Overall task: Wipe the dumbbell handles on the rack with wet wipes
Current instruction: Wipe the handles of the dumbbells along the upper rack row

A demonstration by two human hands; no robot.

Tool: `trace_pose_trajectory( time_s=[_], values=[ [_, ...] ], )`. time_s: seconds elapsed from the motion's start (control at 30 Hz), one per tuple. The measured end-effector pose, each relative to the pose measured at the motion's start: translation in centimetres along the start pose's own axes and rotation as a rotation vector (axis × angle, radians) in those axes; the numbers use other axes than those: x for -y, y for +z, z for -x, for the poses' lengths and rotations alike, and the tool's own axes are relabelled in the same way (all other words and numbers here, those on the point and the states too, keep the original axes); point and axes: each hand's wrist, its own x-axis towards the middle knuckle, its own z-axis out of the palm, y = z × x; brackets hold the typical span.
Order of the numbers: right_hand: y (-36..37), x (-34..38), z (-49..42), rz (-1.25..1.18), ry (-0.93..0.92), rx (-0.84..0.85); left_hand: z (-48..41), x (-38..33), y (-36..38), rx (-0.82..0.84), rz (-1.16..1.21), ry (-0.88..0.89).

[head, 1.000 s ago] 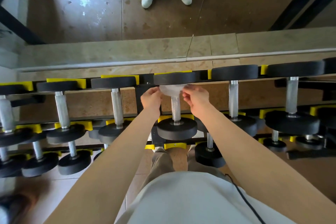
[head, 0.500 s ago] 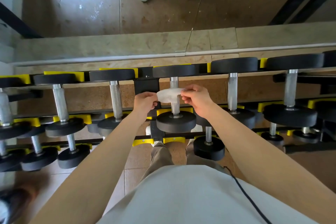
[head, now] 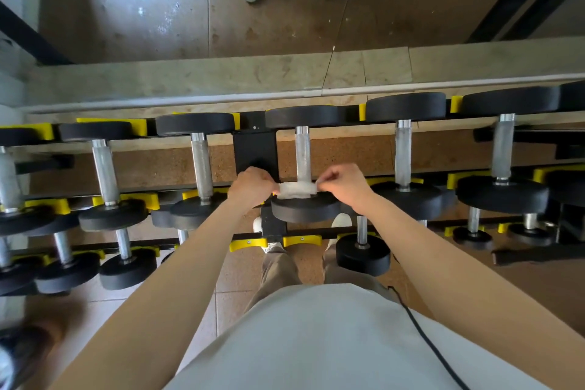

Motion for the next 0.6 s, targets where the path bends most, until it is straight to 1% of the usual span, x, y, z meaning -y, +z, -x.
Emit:
trace_pose_trajectory(
  time_s=[0.1,0.17,0.23,0.3,0.37,0.4,0.43,0.5,0.57,0.6],
  values=[
    [-1.5,-1.2,-0.3,0.171,0.024,-0.055,0.8,-1.4,1.0,0.088,0.081,0.115],
    [-1.6,-1.5,-0.4,0.216,0.033,-0.088,1.1,-1.6,1.6,0.091,0.092,0.138],
    [-0.9,-0.9,-0.4,0.221,0.004,-0.079,0.9,-0.8,1.7,0.019,0.04,0.086],
    [0.2,0.2,-0.2,0.217,-0.042,-0.008,0.7,0.3,1.4,-0.079,-0.026,0.038],
    [0.7,0.7,-0.1,0.214,-0.067,0.05,0.6,0.9,1.2,-0.142,-0.014,0.023],
    [0.6,0.6,-0.2,0.221,-0.066,0.049,0.5,0.9,1.2,-0.147,0.0,0.036],
    [0.2,0.3,-0.3,0.24,-0.06,0.025,0.4,0.7,1.2,-0.132,0.023,0.06],
    [-1.1,-0.7,-0.6,0.236,-0.027,-0.094,0.2,0.1,1.5,-0.071,0.116,0.132],
    [-3.0,-1.3,-0.9,0.069,0.031,-0.232,0.0,-0.7,1.4,-0.06,0.235,0.158],
    [-4.0,-1.3,-1.1,-0.054,0.054,-0.266,-0.3,-1.0,1.4,-0.079,0.304,0.148]
  ],
)
